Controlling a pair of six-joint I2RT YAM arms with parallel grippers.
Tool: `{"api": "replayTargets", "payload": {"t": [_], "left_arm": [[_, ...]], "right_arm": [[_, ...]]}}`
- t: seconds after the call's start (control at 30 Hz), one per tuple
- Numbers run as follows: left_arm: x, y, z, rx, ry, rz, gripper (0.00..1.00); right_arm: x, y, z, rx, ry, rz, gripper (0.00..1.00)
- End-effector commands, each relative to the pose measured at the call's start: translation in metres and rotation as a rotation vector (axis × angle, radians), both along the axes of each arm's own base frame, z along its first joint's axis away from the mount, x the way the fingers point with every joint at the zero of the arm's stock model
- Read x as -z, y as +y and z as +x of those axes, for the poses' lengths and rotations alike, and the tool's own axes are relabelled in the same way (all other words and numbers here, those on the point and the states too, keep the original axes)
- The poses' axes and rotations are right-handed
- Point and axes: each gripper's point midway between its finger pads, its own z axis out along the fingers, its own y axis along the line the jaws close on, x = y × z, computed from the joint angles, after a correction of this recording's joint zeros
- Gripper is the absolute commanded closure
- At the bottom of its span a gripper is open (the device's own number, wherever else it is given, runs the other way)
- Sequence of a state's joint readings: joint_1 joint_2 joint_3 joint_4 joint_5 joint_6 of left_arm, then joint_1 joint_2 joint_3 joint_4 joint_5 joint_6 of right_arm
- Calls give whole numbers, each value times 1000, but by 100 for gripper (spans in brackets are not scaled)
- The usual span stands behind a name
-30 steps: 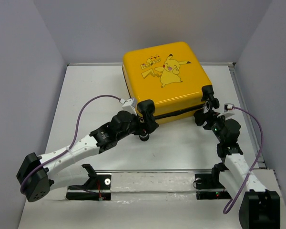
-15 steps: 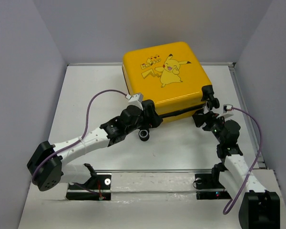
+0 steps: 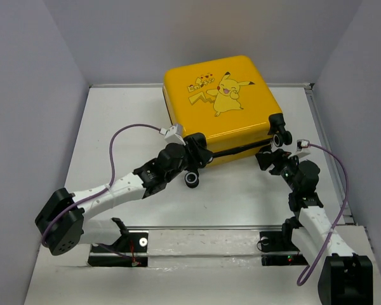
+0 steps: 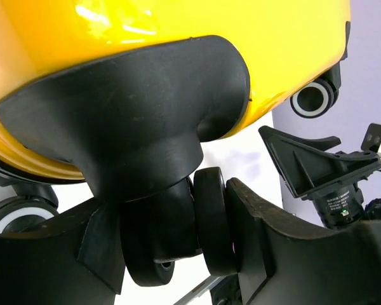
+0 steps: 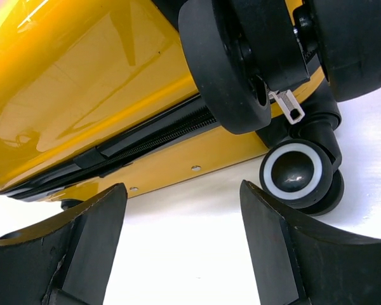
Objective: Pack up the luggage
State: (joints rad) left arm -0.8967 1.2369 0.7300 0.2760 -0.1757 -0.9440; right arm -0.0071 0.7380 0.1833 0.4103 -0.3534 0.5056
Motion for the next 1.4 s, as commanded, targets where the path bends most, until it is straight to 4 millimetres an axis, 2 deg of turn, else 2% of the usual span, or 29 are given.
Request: {"api": "replayTargets", "payload": {"t": [0.0,0.07,0.13,0.23,0.3,0.33,0.43,0.5,0.53,0.63,0.7,0.87,1.0,1.07,1.1,1.13,1.17,1.2,1.33,1.37], "left_arm": [[-28,4,7,-38,-99,-72,91],[-32,8,5,-42,-114,-76,94],[-44,15,2,-47,-143,-94,94],[-64,23,-4,-46,-177,-132,94],[-73,28,-6,-48,-191,-148,94],[-85,34,-9,-50,-212,-171,94],[-94,47,-10,-66,-234,-176,94],[-101,60,-11,-74,-255,-185,94],[-107,65,-13,-74,-270,-195,94],[-104,73,-15,-62,-270,-190,94],[-98,78,-15,-55,-262,-189,94],[-105,83,-19,-32,-278,-211,94],[-109,88,-20,-41,-293,-207,94],[-110,90,-21,-44,-294,-211,94],[-109,90,-21,-40,-292,-213,94],[-108,89,-22,-35,-288,-219,94],[-107,87,-23,-29,-283,-220,94],[-105,87,-23,-28,-280,-222,94],[-98,86,-23,-26,-267,-219,94],[-98,87,-22,-29,-267,-218,94]], "right_arm": [[-7,-6,4,31,-25,2,22],[-4,-9,6,50,-15,-4,27],[1,-14,8,78,-4,-12,40],[10,-19,13,112,11,-6,69],[18,-21,16,126,38,-5,77],[20,-23,18,136,42,-4,77],[18,-21,22,131,24,6,75],[13,-20,24,117,0,-2,53],[13,-17,23,100,-6,-6,48],[4,-7,24,29,-55,-24,39],[3,2,20,-29,-73,-26,39],[-13,12,19,-102,-153,-37,37],[-20,-6,31,0,-167,-96,37],[-30,-8,36,11,-219,-102,37],[-26,-7,39,5,-209,-98,40],[-34,-5,43,-6,-229,-98,41],[-26,-3,47,-22,-205,-101,44],[-33,-1,47,-36,-231,-100,44],[-41,4,50,-58,-297,-90,57],[-43,5,51,-69,-302,-88,58]]}}
